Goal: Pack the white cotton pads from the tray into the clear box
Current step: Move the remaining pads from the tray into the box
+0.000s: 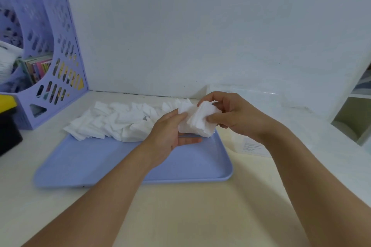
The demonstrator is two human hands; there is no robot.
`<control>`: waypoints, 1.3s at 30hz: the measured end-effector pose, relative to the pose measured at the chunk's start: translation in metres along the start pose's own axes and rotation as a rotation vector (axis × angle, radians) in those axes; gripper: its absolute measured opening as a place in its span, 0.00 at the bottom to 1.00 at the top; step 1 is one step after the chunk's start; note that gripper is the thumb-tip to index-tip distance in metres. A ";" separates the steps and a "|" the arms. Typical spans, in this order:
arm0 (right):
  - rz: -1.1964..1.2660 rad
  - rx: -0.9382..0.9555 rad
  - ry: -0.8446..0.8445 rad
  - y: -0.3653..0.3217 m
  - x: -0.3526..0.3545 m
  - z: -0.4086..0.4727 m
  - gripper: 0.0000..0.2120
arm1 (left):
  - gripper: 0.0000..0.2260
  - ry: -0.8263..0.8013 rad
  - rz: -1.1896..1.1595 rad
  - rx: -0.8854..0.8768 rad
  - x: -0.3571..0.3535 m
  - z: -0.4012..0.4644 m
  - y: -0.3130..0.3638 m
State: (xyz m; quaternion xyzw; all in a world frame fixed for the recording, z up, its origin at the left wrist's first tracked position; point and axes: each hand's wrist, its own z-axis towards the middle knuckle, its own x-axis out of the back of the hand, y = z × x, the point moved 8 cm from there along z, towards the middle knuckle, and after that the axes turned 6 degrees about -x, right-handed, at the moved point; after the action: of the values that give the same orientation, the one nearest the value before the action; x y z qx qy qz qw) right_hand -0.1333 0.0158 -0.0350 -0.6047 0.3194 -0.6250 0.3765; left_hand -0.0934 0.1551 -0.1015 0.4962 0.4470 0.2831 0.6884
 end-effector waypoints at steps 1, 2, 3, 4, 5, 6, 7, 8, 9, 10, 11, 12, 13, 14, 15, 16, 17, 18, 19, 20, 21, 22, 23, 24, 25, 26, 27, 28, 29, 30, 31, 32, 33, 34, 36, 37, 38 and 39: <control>0.021 -0.007 0.021 0.002 0.003 -0.001 0.15 | 0.12 -0.008 0.009 0.007 -0.002 -0.001 -0.001; 0.038 -0.009 0.036 0.003 0.005 -0.001 0.16 | 0.12 -0.025 0.022 0.010 -0.004 -0.002 -0.001; 0.049 -0.012 0.040 0.004 0.006 -0.002 0.16 | 0.13 -0.045 0.035 0.012 -0.006 -0.003 -0.001; 0.053 -0.014 0.028 0.004 0.005 -0.002 0.17 | 0.13 -0.063 0.042 0.013 -0.009 -0.005 -0.001; 0.053 -0.016 0.008 0.004 0.004 -0.002 0.18 | 0.13 -0.067 0.050 0.014 -0.010 -0.006 -0.001; 0.043 -0.016 -0.014 0.004 0.003 -0.003 0.19 | 0.12 -0.058 0.059 0.011 -0.010 -0.007 -0.001; 0.023 -0.006 -0.033 0.002 0.002 -0.004 0.19 | 0.12 -0.039 0.078 0.006 -0.009 -0.007 0.000; 0.001 0.011 -0.044 -0.001 0.002 -0.005 0.20 | 0.11 -0.018 0.111 0.000 -0.007 -0.006 0.001; -0.022 0.030 -0.052 -0.004 0.003 -0.007 0.21 | 0.11 -0.005 0.154 -0.005 -0.005 -0.006 0.001; -0.047 0.045 -0.056 -0.006 0.003 -0.008 0.21 | 0.12 -0.003 0.191 -0.010 -0.004 -0.005 0.001; -0.087 0.055 -0.055 -0.008 0.002 -0.008 0.21 | 0.13 -0.014 0.217 -0.011 -0.004 -0.005 0.001; -0.147 0.062 -0.042 -0.008 -0.001 -0.008 0.22 | 0.14 -0.033 0.232 -0.013 -0.006 -0.005 0.000; -0.208 0.069 -0.019 -0.008 -0.005 -0.006 0.22 | 0.14 -0.054 0.245 -0.017 -0.008 -0.006 0.001; -0.247 0.074 0.007 -0.008 -0.008 -0.005 0.23 | 0.14 -0.067 0.256 -0.022 -0.010 -0.007 0.001; -0.254 0.078 0.032 -0.007 -0.010 -0.004 0.23 | 0.14 -0.070 0.265 -0.024 -0.011 -0.009 0.002; -0.240 0.082 0.050 -0.006 -0.010 -0.003 0.23 | 0.14 -0.066 0.270 -0.028 -0.012 -0.009 0.002; -0.216 0.081 0.063 -0.004 -0.010 -0.001 0.23 | 0.15 -0.063 0.271 -0.029 -0.011 -0.009 0.003; -0.191 0.075 0.075 -0.002 -0.008 0.000 0.22 | 0.15 -0.068 0.269 -0.031 -0.011 -0.008 0.004; -0.167 0.065 0.088 0.000 -0.006 0.002 0.20 | 0.16 -0.080 0.265 -0.029 -0.012 -0.008 0.004; -0.142 0.053 0.103 0.003 -0.005 0.003 0.18 | 0.18 -0.101 0.261 -0.023 -0.013 -0.008 0.004; -0.111 0.045 0.116 0.004 -0.004 0.002 0.16 | 0.19 -0.128 0.261 -0.014 -0.016 -0.009 0.003; -0.073 0.043 0.126 0.004 -0.005 0.002 0.14 | 0.20 -0.160 0.268 -0.006 -0.019 -0.010 0.001; -0.040 0.047 0.131 0.004 -0.006 0.003 0.13 | 0.19 -0.188 0.289 -0.009 -0.021 -0.011 -0.001; -0.029 0.050 0.132 0.004 -0.008 0.003 0.12 | 0.16 -0.211 0.323 -0.029 -0.023 -0.011 -0.002; -0.047 0.045 0.126 0.004 -0.010 0.003 0.11 | 0.13 -0.230 0.351 -0.051 -0.024 -0.012 -0.001; -0.090 0.032 0.101 0.004 -0.013 0.004 0.10 | 0.12 -0.245 0.372 -0.069 -0.023 -0.012 -0.002; -0.133 0.016 0.053 0.005 -0.017 0.005 0.08 | 0.14 -0.254 0.388 -0.078 -0.023 -0.012 -0.002; -0.153 -0.007 0.003 0.006 -0.019 0.005 0.07 | 0.14 -0.256 0.409 -0.087 -0.023 -0.012 -0.001; -0.152 -0.037 -0.014 0.007 -0.017 0.006 0.07 | 0.13 -0.246 0.443 -0.104 -0.022 -0.012 0.001; -0.134 -0.065 0.018 0.008 -0.010 0.009 0.08 | 0.09 -0.210 0.496 -0.139 -0.020 -0.011 0.004; -0.110 -0.079 0.100 0.007 0.002 0.013 0.10 | 0.06 -0.134 0.572 -0.195 -0.015 -0.009 0.010; -0.100 -0.076 0.223 0.006 0.017 0.018 0.10 | 0.03 -0.022 0.656 -0.278 -0.007 -0.007 0.017; -0.128 -0.063 0.368 0.004 0.033 0.024 0.10 | 0.03 0.098 0.735 -0.388 0.002 -0.006 0.027; -0.197 -0.059 0.503 0.002 0.046 0.032 0.09 | 0.04 0.200 0.803 -0.493 0.011 -0.006 0.035; -0.359 -0.093 0.612 0.001 0.052 0.053 0.08 | 0.05 0.306 0.931 -0.619 0.022 -0.008 0.046; -0.430 -0.129 0.588 0.005 0.047 0.065 0.09 | 0.06 0.321 0.998 -0.635 0.026 -0.008 0.048; -0.488 -0.171 0.538 0.012 0.038 0.078 0.09 | 0.07 0.322 1.063 -0.627 0.028 -0.007 0.047; -0.530 -0.219 0.477 0.021 0.027 0.091 0.09 | 0.08 0.305 1.122 -0.596 0.030 -0.005 0.045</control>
State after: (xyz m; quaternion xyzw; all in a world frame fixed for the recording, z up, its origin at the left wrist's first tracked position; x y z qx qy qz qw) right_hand -0.0406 -0.0129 -0.0326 -0.5406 0.2954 -0.7861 0.0498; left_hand -0.0824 0.1982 -0.0705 0.3964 0.1153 0.7784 0.4729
